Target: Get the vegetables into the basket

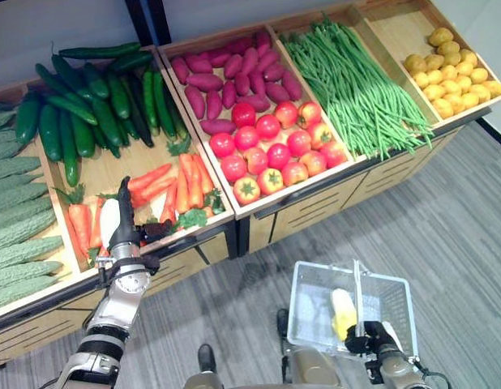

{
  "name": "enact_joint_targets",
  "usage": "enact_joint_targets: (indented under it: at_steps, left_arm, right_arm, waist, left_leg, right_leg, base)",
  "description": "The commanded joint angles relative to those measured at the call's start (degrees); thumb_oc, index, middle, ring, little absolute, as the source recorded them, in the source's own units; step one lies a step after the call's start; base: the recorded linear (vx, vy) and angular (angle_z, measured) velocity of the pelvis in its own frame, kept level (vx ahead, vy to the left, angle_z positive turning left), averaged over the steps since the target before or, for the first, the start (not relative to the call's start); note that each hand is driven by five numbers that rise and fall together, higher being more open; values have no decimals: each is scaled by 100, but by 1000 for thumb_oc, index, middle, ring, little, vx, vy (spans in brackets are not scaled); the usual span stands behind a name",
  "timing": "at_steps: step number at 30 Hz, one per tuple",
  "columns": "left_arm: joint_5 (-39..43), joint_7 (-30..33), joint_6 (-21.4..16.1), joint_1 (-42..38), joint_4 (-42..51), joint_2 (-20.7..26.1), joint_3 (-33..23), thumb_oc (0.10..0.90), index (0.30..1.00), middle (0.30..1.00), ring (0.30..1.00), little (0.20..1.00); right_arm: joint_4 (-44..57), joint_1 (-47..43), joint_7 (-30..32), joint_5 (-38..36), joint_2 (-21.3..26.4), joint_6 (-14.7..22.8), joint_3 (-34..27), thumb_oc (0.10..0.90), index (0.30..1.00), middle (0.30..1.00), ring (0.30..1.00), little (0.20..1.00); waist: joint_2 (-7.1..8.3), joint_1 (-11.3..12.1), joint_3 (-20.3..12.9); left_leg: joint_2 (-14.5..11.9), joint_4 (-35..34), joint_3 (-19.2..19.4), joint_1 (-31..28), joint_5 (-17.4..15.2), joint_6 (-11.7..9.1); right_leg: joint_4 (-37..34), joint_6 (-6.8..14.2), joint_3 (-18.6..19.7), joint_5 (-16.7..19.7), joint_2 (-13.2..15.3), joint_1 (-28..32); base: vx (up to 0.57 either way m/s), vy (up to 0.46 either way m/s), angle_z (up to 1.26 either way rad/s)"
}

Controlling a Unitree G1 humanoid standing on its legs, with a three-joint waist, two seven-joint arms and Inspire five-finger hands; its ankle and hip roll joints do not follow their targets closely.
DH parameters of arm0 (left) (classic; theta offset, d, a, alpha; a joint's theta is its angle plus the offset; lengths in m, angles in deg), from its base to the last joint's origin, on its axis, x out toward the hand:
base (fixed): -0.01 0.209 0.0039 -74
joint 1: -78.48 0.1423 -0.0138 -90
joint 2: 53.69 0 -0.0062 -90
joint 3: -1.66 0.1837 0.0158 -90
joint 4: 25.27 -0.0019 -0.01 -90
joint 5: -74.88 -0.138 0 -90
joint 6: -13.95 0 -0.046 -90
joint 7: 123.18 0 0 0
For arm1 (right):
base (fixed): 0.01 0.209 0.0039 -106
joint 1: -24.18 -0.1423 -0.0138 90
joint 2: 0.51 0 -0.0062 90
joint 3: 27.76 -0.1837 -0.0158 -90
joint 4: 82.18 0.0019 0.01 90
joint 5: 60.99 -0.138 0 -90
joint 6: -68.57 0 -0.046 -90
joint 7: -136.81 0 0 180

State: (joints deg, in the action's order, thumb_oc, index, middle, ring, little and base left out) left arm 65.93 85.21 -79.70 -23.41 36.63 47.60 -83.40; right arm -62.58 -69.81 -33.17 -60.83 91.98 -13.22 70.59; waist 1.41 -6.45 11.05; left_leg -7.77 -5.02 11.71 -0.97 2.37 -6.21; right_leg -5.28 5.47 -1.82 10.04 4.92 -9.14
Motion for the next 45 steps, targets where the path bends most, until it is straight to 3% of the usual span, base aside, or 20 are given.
enact_joint_targets:
  at_steps: [1, 8, 9, 10, 11, 12, 16, 22, 26, 31, 38, 45]
  left_arm:
    - [-599, 92, -193, -685, -45, 601, 200, 900, 1000, 1000, 1000, 1000]
    - [-943, -44, 36, -681, -508, 581, 442, 900, 1000, 1000, 1000, 1000]
    - [-1151, -190, 221, -695, -663, 614, 568, 900, 1000, 1000, 1000, 1000]
    - [-1245, -274, 293, -697, -697, 631, 600, 688, 704, 704, 704, 704]
    - [-1401, -406, 405, -712, -782, 669, 657, 631, 624, 624, 624, 624]
    - [-1584, -520, 483, -727, -777, 722, 710, 400, 300, 300, 300, 300]
    - [-2346, -808, 786, -666, -911, 942, 781, 400, 300, 300, 300, 300]
    - [-2229, -640, 836, -638, -1043, 966, 572, 400, 300, 300, 300, 300]
    - [-1901, -200, 811, -726, -1107, 925, 359, 400, 300, 300, 300, 300]
    - [-1592, 516, 548, -882, -436, 1060, -71, 400, 300, 300, 300, 300]
    - [-1305, 1026, 243, -941, 260, 1136, -521, 400, 300, 300, 300, 300]
    - [-980, 816, -155, -787, 1092, 1011, -685, 400, 300, 300, 300, 300]
  right_arm:
    - [-139, 107, 186, 149, 164, 66, 273, 400, 300, 300, 300, 300]
    - [-86, 123, 166, 143, 158, 83, 288, 400, 300, 300, 300, 300]
    - [-91, 113, 153, 138, 172, 73, 275, 400, 300, 300, 300, 300]
    - [-94, 118, 149, 136, 178, 67, 265, 400, 300, 300, 300, 300]
    - [-103, 108, 140, 134, 195, 52, 254, 400, 300, 300, 300, 300]
    - [-119, 79, 141, 136, 213, 30, 231, 400, 300, 300, 300, 300]
    - [-35, 60, 55, 218, 201, 8, 243, 400, 300, 300, 300, 300]
    - [-45, 123, -31, 270, 186, -17, 281, 400, 300, 300, 300, 300]
    - [-116, 138, -19, 266, 171, -15, 302, 400, 300, 300, 300, 300]
    - [-191, 183, 42, 225, 135, 24, 299, 400, 300, 300, 300, 300]
    - [-173, 225, 78, 225, 100, 75, 366, 400, 300, 300, 300, 300]
    - [-191, 250, 118, 208, 116, 82, 301, 400, 300, 300, 300, 300]
  waist:
    - [272, -65, -308]
    - [265, -92, -305]
    - [262, -107, -304]
    - [260, -107, -304]
    - [256, -110, -304]
    - [246, -109, -300]
    - [255, -88, -291]
    - [270, -71, -300]
    - [302, -54, -310]
    - [350, -10, -355]
    - [387, -31, -419]
    - [374, -26, -468]
  left_leg:
    - [-183, 2, -65, 386, 159, -145]
    - [-197, 2, -38, 383, 163, -145]
    - [-203, 2, -33, 373, 158, -144]
    - [-203, 2, -31, 369, 154, -145]
    - [-208, 2, -29, 374, 155, -147]
    - [-208, 2, -29, 376, 152, -147]
    - [-207, 2, 2, 328, 116, -146]
    - [-193, 2, -11, 263, 89, -136]
    - [-178, 2, -31, 227, 82, -136]
    - [-175, 2, -74, 197, 68, -144]
    - [-175, 2, -64, 156, 50, -151]
    - [-155, 2, -82, 122, 37, -138]
  right_leg:
    - [28, 516, -149, -141, 505, 29]
    - [28, 508, -107, -136, 475, 0]
    - [28, 509, -99, -138, 467, -1]
    - [28, 511, -97, -139, 465, -1]
    - [28, 511, -99, -144, 465, -2]
    - [28, 511, -94, -146, 463, -5]
    - [28, 508, -85, -166, 460, 36]
    - [28, 505, -100, -179, 477, 113]
    - [28, 505, -124, -181, 486, 165]
    - [28, 505, -164, -210, 494, 236]
    - [28, 510, -171, -226, 509, 291]
    - [28, 504, -177, -247, 526, 341]
  base:
    - [3, 0, -5]
    - [0, 0, 0]
    - [0, 0, 0]
    - [0, 0, 0]
    - [0, 0, 0]
    - [0, 0, 0]
    - [13, 14, -7]
    - [1, 6, -3]
    - [0, 0, 0]
    - [0, 0, 0]
    - [0, 4, 6]
    - [1, 1, 1]
